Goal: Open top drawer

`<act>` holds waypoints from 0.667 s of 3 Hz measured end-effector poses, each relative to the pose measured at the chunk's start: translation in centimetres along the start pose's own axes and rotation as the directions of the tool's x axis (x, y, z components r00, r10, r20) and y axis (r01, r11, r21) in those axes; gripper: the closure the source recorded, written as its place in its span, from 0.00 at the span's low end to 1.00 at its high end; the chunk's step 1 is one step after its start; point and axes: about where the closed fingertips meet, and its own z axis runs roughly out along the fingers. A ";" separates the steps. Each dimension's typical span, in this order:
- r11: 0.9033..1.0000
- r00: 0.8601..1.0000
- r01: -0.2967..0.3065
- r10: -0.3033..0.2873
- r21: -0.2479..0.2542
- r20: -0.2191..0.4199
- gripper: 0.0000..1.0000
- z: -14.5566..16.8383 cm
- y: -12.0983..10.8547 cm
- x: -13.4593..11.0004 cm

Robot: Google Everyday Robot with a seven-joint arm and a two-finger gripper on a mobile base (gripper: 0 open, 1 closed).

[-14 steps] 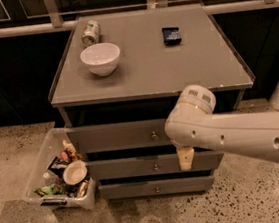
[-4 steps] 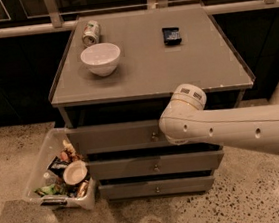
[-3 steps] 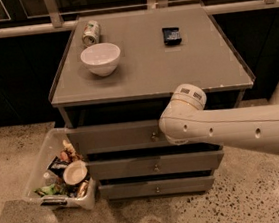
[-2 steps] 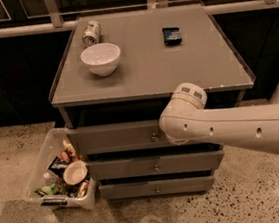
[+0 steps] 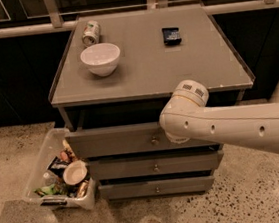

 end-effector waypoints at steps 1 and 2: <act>1.000 1.000 -0.017 0.017 0.002 0.014 1.00 -0.9 0.0 -0.2; 1.000 1.000 -0.017 0.017 0.002 0.014 1.00 -0.9 0.0 -0.2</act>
Offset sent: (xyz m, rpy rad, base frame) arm -0.4811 -0.0902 0.0978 -0.0720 0.0760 -0.3528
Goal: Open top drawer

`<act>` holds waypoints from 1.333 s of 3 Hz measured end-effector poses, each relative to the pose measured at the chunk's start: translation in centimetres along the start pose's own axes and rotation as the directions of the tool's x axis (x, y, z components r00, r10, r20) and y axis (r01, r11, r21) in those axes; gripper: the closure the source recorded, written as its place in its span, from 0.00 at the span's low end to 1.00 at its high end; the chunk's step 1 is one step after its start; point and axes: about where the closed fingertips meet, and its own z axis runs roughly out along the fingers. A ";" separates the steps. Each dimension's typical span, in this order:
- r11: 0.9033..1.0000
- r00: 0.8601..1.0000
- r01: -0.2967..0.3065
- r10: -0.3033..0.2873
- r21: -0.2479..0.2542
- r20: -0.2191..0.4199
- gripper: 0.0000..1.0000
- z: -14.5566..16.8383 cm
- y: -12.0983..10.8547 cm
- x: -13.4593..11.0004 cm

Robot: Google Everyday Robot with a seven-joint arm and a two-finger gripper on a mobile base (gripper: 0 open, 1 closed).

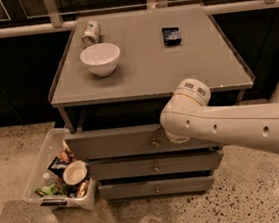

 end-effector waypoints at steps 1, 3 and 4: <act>1.000 1.000 0.014 -0.014 0.008 0.002 1.00 -0.1 0.8 0.2; 1.000 1.000 0.014 -0.014 0.016 0.004 1.00 -0.5 1.5 0.5; 1.000 1.000 0.010 -0.010 0.021 0.004 1.00 -0.9 2.3 0.8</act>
Offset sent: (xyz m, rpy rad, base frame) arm -0.1534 -0.0309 -0.0404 -0.0348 -0.1244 0.0865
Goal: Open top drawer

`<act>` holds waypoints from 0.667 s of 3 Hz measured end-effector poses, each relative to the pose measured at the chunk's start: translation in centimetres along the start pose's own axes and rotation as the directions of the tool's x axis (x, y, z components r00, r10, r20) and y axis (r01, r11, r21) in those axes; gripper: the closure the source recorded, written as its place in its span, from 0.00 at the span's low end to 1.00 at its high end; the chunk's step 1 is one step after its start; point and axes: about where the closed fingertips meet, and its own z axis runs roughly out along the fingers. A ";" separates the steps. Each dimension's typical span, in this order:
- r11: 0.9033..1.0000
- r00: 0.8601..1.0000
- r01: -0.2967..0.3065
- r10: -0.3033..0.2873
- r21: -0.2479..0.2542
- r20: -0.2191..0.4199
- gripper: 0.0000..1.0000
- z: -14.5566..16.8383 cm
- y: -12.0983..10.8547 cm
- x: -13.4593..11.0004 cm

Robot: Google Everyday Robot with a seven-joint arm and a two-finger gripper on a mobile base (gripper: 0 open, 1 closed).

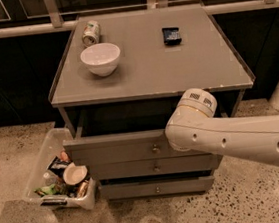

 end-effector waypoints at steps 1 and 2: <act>1.000 1.000 0.000 0.000 0.000 0.000 1.00 0.0 0.0 0.0; 1.000 1.000 0.011 -0.011 0.001 0.005 1.00 0.3 0.4 0.8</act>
Offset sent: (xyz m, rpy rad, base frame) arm -0.0075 -0.0209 -0.0142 0.0002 -0.0030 0.0326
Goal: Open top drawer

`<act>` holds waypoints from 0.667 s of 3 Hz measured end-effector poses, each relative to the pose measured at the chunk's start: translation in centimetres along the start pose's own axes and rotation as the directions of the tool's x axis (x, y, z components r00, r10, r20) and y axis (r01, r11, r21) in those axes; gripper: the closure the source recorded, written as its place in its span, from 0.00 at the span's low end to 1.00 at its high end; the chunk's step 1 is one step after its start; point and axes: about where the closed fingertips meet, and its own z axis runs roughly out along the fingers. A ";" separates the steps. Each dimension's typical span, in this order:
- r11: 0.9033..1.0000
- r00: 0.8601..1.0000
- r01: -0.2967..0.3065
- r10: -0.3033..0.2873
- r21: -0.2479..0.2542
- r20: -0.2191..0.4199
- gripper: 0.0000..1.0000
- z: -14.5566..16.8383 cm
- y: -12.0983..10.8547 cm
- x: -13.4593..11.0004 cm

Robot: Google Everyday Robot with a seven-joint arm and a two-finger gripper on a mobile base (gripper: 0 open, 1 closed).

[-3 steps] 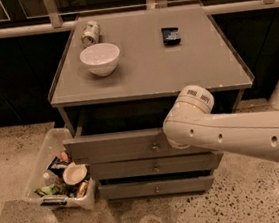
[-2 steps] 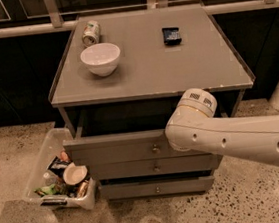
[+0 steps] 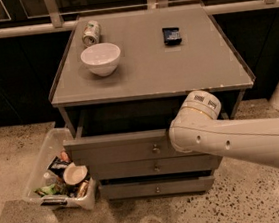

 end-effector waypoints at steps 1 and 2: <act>1.000 1.000 0.000 0.000 0.000 0.000 1.00 0.0 0.0 -0.1; 1.000 1.000 0.002 -0.002 0.003 0.001 1.00 -0.2 0.1 -0.1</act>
Offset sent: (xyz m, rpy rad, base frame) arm -0.2540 -0.0962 -0.0214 -0.0131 -0.1914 0.1458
